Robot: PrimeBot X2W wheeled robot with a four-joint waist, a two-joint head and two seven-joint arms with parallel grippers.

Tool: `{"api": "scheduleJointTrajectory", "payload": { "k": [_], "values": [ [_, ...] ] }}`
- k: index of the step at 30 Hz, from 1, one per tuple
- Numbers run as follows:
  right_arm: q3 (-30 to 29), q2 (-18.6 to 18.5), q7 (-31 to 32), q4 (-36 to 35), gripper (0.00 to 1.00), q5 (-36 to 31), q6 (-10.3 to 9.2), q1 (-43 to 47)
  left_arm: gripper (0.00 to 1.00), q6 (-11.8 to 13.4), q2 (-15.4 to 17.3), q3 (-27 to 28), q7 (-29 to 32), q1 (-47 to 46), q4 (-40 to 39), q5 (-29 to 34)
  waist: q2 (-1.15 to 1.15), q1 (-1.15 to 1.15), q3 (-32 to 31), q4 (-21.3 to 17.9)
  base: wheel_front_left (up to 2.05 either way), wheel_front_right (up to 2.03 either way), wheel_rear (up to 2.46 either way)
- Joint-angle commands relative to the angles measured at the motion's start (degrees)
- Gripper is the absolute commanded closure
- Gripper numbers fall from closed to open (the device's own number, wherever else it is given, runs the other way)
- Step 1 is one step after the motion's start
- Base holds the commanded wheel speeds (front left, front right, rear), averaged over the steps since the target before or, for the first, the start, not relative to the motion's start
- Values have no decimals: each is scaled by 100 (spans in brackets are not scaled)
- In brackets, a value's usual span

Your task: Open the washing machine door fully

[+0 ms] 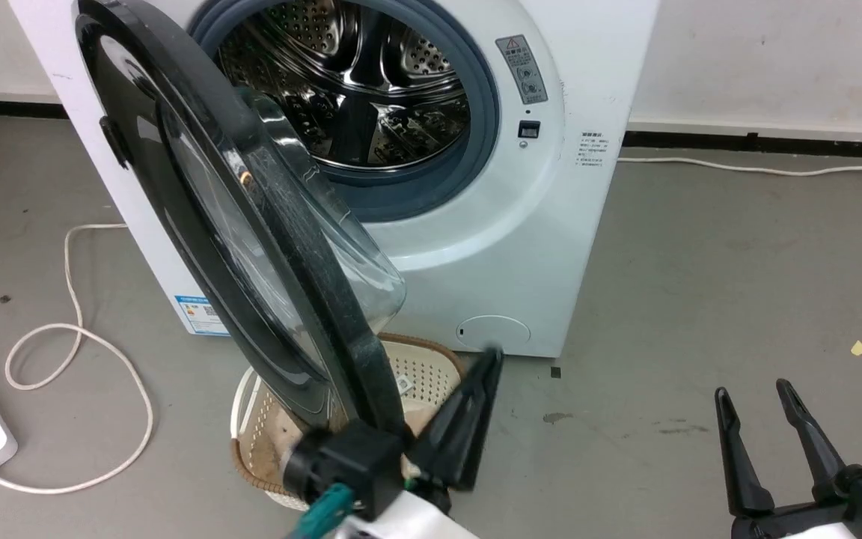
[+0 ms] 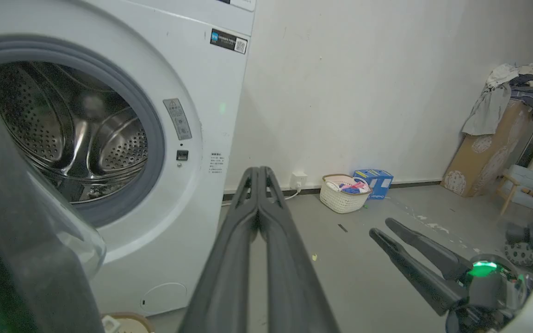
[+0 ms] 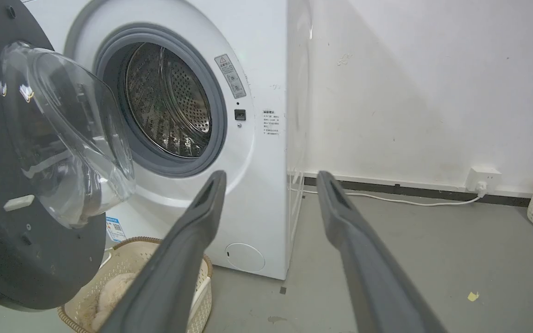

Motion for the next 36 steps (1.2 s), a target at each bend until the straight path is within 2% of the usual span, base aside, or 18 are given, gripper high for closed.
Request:
{"api": "scheduleJointTrajectory", "payload": {
  "k": [1, 8, 13, 18, 27, 36],
  "values": [
    [1, 21, -25, 0, 0, 49, 3, -74, 100, 49, 15, -29, 15, 68, 147, -71, 0, 0, 18, 1, 0, 0, 0],
    [42, 21, -25, 3, 0, 58, 3, -121, 100, 265, 15, 174, -257, -99, 1351, -406, 0, 0, 140, -2, 0, 0, 0],
    [76, 21, -25, 20, 0, 34, 3, -136, 100, 275, 21, 497, -586, -294, 2070, -592, 0, 0, 191, 38, 0, 0, 0],
    [20, 21, -25, 15, 0, 3, 3, -89, 100, 265, 81, 624, -783, -361, 2349, -638, 0, 0, 178, 247, 0, 0, 0],
    [-30, 21, -25, 57, 0, 51, 3, 79, 100, 300, 209, 515, -751, -92, 2308, -609, 0, 0, -57, 1155, 0, 0, 0],
    [38, 21, -25, 64, 0, -35, 3, 97, 100, 571, 516, 870, -715, 172, 1868, -695, 0, 0, 6, 2107, 0, 0, 0]
  ]
}}
